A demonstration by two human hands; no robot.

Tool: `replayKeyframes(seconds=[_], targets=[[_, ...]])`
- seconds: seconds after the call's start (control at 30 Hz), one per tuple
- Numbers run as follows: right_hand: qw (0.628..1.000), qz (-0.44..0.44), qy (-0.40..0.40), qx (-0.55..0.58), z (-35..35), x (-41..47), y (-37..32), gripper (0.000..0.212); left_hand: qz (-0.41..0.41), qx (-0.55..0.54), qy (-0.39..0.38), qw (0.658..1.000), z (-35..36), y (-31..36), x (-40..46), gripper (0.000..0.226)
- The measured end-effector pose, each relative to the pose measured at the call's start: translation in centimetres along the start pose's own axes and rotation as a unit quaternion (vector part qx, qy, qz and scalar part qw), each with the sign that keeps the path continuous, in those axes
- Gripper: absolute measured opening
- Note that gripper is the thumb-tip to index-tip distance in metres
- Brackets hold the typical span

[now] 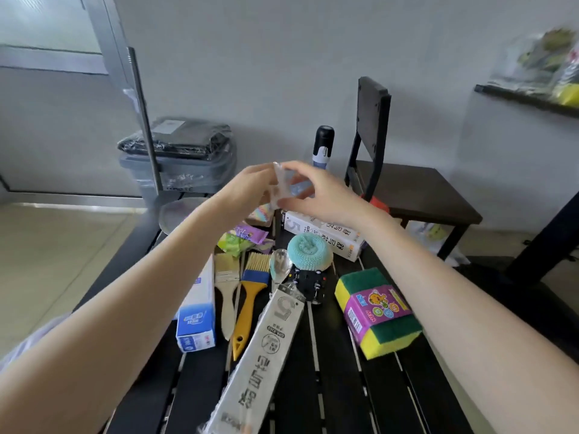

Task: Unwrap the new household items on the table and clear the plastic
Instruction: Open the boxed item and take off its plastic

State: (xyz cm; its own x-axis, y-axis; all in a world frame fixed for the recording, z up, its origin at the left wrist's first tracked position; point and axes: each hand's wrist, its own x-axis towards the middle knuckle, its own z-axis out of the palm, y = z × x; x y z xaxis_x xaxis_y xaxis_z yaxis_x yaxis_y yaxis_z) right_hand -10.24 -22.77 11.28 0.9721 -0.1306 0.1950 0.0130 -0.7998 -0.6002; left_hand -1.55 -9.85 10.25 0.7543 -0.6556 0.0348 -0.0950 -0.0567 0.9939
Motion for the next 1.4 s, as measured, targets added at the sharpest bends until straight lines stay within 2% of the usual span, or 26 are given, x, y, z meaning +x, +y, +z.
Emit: replayKeyframes(seconds=[0.07,0.2,0.3,0.43,0.53,0.67,0.77,0.83,0.93,1.0,1.1,1.23,1.3,1.4], targets=[[0.998,-0.035,0.055,0.017,1.0,-0.8,-3.0,0.048,0.044,0.008,0.028,0.999,-1.6,0.8,-2.7,0.024],[0.983,-0.092,0.130,0.091,4.3,-2.2,-8.6,0.026,0.106,0.084,0.174,0.975,-6.3,1.5,-8.5,0.026],[0.977,-0.106,0.129,0.134,7.8,-2.9,-12.4,0.022,0.147,0.137,0.186,0.962,-10.1,1.3,-13.2,0.024],[0.972,-0.125,0.118,0.160,13.6,-2.8,-16.8,0.021,0.129,0.176,0.179,0.959,-14.8,-0.9,-18.1,0.030],[0.975,-0.121,0.073,0.171,18.6,-2.5,-18.8,0.019,0.104,0.219,0.231,0.942,-18.6,-3.7,-20.8,0.020],[0.984,-0.104,-0.069,0.130,24.7,-1.6,-19.8,0.017,0.022,0.256,0.316,0.913,-23.3,-9.1,-23.3,0.017],[0.983,-0.092,-0.126,0.097,27.4,-1.2,-19.7,0.027,-0.044,0.252,0.368,0.894,-25.7,-14.1,-24.4,0.017],[0.981,-0.092,-0.147,0.090,28.8,-0.9,-19.3,0.031,-0.083,0.269,0.345,0.895,-26.4,-17.2,-24.6,0.027],[0.980,-0.088,-0.155,0.084,30.0,-0.5,-18.7,0.034,-0.155,0.274,0.232,0.921,-26.1,-20.1,-24.5,0.065],[0.981,-0.090,-0.149,0.082,30.1,-0.4,-18.4,0.034,-0.160,0.267,0.207,0.928,-25.6,-20.4,-24.3,0.073],[0.985,-0.091,-0.108,0.102,28.5,-0.4,-18.1,0.031,-0.122,0.236,0.252,0.931,-24.8,-18.4,-23.6,0.069],[0.990,-0.074,-0.035,0.115,23.7,-1.1,-17.3,0.028,0.004,0.240,0.288,0.927,-22.2,-13.5,-22.0,0.057],[0.993,-0.060,0.004,0.102,20.8,-2.1,-16.3,0.027,0.054,0.223,0.271,0.935,-19.1,-11.1,-21.1,0.046],[0.994,-0.007,0.061,0.091,16.5,-4.5,-13.9,0.025,0.091,0.204,0.205,0.953,-12.9,-9.1,-20.4,0.035]])
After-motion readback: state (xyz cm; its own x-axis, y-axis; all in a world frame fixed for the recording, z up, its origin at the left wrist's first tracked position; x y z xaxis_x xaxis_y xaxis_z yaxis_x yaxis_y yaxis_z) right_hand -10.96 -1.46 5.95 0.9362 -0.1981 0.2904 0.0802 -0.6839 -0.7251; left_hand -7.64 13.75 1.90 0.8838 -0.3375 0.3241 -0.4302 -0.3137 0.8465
